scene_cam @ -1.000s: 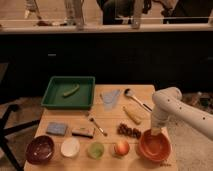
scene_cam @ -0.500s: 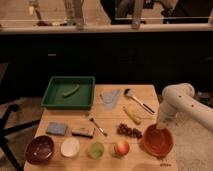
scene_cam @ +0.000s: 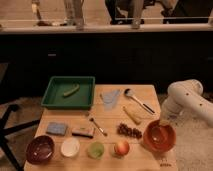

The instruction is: Stack bowls on top of each other

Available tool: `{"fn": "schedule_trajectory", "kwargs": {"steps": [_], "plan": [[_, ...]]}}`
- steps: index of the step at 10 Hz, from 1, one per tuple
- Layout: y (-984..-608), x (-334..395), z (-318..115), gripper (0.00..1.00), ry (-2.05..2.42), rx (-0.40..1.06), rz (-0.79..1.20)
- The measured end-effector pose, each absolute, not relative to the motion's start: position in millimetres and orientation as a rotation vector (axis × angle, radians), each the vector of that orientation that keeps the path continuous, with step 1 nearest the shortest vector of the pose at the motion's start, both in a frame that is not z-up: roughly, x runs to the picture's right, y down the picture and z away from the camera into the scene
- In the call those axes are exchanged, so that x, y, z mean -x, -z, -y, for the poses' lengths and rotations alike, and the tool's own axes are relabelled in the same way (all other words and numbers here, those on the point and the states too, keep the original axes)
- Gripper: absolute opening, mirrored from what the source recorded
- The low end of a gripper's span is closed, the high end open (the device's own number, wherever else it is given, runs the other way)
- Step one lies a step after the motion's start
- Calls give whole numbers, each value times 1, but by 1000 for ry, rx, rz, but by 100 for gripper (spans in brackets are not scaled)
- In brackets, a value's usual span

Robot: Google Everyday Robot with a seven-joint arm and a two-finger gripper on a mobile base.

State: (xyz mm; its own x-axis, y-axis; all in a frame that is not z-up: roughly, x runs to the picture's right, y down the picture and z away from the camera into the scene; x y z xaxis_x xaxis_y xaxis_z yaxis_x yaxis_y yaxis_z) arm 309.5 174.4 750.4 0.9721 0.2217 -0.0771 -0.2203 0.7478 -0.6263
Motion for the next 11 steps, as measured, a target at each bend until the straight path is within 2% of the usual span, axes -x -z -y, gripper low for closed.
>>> {"fn": "schedule_trajectory", "kwargs": {"steps": [5, 11], "plan": [[-726, -292, -131, 13, -211, 558, 33], [-718, -236, -77, 13, -121, 478, 82]]}}
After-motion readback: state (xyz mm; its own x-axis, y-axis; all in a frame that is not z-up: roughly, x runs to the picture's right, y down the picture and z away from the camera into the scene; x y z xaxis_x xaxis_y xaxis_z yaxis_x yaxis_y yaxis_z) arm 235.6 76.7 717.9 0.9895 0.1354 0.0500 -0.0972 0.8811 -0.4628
